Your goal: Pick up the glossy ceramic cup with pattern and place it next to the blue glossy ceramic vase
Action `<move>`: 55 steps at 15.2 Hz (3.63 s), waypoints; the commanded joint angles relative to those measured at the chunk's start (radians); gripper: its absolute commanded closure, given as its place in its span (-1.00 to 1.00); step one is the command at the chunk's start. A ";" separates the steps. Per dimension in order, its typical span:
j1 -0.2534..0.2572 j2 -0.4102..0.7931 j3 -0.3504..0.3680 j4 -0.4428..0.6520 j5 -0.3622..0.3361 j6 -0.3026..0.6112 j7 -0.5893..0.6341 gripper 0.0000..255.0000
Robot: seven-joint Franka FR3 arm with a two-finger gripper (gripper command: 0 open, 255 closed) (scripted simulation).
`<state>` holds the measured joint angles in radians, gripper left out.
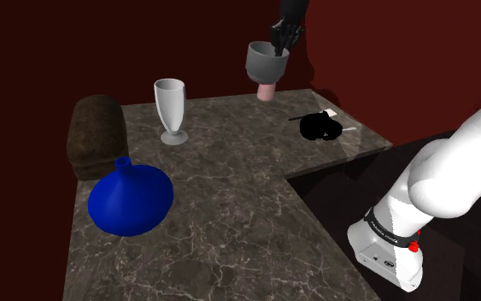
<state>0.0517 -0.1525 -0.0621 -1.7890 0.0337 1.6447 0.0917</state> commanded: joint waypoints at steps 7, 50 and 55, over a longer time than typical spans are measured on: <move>0.080 -0.089 0.118 -0.091 0.020 0.012 0.195 1.00; 0.582 0.483 0.686 0.495 -0.219 -0.035 1.243 1.00; 0.564 0.465 0.685 0.402 -0.209 0.041 1.241 1.00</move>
<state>0.6214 0.3173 0.6232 -1.3671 -0.1779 1.6686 1.3353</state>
